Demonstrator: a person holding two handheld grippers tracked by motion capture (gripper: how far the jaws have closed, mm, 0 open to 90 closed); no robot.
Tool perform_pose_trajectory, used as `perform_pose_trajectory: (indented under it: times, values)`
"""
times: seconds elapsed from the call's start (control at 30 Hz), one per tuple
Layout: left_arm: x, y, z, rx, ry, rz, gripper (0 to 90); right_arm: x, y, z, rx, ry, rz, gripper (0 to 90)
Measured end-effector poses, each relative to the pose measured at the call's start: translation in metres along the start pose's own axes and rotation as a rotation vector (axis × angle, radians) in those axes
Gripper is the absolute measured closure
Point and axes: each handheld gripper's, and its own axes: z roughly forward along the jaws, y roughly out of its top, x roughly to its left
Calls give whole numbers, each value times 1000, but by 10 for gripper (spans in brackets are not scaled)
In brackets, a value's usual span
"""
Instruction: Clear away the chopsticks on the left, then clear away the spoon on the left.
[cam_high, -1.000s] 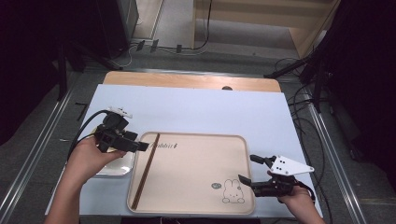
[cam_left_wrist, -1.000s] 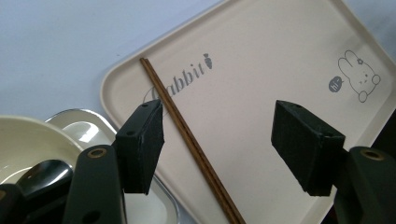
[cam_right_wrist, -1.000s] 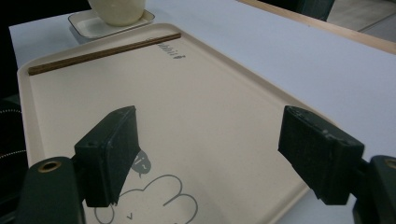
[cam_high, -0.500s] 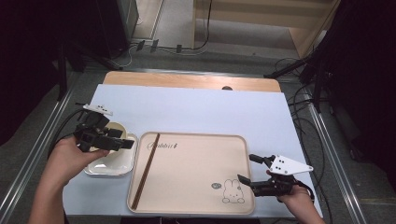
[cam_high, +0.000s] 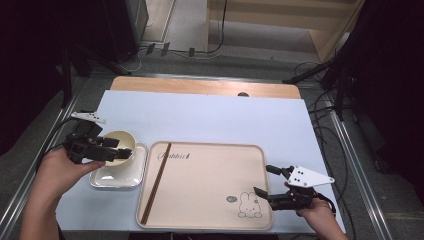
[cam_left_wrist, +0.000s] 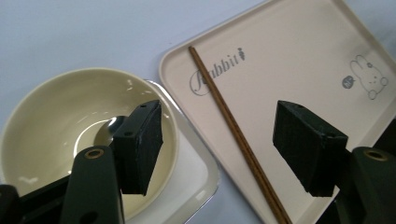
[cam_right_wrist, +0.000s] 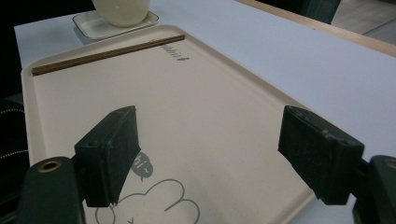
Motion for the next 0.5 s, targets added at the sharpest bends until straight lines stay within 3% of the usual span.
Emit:
perform_pose_trajectory:
  times: [0.23, 0.5]
  values:
    - [14, -11, -12, 11, 78, -8, 349, 0, 0, 0, -3, 2, -6, 206]
    - [32, -13, -16, 2, 101, -25, 350, 1, 0, 0, -2, 5, -9, 207]
